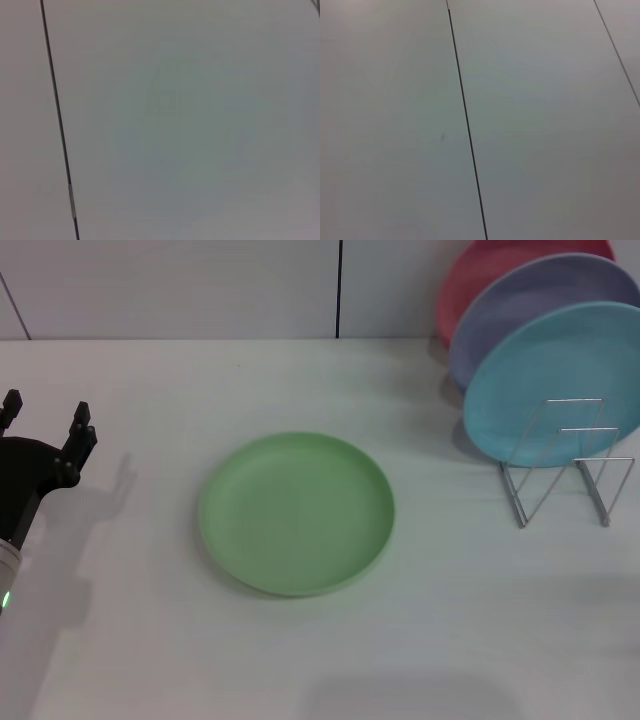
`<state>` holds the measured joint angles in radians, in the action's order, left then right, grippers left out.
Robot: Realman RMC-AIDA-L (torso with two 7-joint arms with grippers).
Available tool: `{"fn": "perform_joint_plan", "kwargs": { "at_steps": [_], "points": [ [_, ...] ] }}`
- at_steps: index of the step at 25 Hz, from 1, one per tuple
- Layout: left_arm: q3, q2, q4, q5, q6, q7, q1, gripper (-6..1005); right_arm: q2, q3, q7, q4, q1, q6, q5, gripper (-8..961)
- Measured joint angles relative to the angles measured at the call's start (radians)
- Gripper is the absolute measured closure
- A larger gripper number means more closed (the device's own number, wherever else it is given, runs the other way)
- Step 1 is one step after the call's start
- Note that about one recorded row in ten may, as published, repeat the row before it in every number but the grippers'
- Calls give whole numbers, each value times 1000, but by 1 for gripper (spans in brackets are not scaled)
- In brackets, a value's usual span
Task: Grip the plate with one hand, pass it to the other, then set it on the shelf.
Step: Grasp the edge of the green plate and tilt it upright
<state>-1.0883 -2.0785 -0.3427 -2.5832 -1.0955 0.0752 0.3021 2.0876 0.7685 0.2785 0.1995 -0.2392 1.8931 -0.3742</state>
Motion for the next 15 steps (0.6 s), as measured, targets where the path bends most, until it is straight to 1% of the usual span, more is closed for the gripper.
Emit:
{"fn": "perform_joint_plan", "kwargs": {
  "at_steps": [7,9,13,15],
  "points": [
    [3,0,-3,-3,-4,-1,1,243,0,0,1,0,1,1,0,148],
    [15,1,-12,-4,-5,-6,0,243,0,0,1,0,1,1,0,148],
    [49,17,-93,-18,57,-35,-10,242,0,0,2,0,1,3,0,148],
    [43,25,-164,-43,133,-36,-16,242,0,0,2,0,-1,3,0,148]
  ]
}}
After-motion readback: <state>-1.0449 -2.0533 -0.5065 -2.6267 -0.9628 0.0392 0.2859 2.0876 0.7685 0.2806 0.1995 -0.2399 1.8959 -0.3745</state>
